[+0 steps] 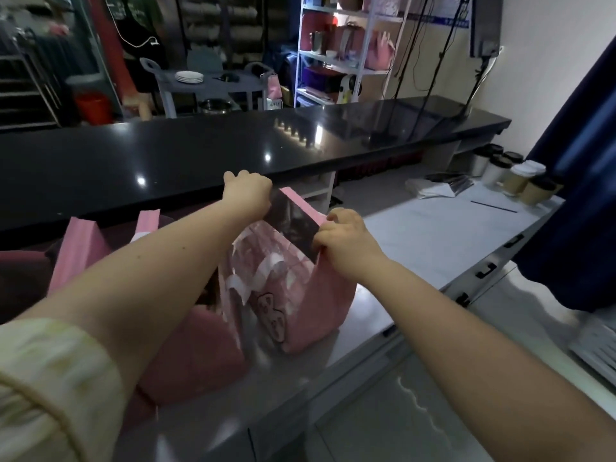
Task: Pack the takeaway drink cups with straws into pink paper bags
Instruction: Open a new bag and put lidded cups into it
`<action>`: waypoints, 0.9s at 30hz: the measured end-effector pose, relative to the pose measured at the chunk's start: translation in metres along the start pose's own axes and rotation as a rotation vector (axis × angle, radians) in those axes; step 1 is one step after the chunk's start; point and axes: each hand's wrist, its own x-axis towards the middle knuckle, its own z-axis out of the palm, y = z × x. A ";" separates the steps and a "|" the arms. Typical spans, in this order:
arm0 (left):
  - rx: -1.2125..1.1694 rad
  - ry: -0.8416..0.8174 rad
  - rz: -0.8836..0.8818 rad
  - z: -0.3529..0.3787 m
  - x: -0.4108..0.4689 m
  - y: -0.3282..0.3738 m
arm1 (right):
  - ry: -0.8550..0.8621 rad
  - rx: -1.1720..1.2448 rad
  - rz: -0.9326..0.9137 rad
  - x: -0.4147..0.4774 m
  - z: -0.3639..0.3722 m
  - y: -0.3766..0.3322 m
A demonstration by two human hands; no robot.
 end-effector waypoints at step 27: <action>-0.657 0.190 0.119 -0.028 0.155 0.358 | 0.181 0.006 0.767 -0.159 -0.049 0.411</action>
